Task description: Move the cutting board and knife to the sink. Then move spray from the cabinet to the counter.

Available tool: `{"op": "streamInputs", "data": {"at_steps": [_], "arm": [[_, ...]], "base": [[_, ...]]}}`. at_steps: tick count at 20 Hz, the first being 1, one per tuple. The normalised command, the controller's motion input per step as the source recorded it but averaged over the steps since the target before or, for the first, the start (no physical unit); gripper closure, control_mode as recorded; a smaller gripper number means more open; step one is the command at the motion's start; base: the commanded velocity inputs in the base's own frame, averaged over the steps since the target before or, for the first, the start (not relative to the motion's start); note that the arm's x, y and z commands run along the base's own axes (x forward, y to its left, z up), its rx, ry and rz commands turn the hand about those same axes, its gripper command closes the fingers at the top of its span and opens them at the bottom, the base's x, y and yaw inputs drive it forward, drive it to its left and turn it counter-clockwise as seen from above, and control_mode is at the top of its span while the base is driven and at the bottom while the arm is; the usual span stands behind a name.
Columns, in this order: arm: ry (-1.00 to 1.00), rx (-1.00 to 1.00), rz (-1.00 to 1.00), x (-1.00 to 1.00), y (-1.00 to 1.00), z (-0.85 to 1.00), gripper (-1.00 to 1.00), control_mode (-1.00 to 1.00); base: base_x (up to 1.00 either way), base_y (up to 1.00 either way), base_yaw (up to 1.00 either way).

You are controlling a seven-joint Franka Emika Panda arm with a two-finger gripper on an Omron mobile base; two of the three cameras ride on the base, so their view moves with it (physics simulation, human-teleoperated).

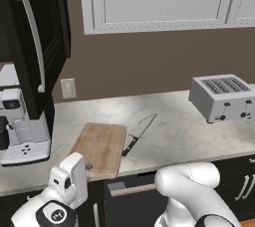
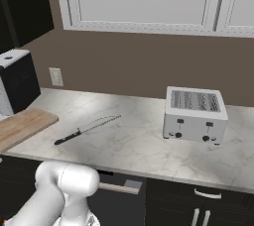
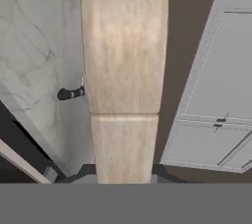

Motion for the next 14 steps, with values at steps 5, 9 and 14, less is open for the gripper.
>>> {"op": "streamInputs", "data": {"at_steps": [5, 9, 14], "arm": [[0.00, 0.01, 0.00, -0.05, -0.17, 0.50, 1.00, -1.00], [-0.03, 0.03, 0.00, -0.08, -0.20, 0.47, 1.00, -1.00], [-0.05, 0.02, 0.00, -0.08, -0.18, 0.45, 1.00, -1.00]], "base": [[0.00, 0.00, 0.00], [0.00, 0.00, 0.00], [0.00, 0.00, 0.00]]}}
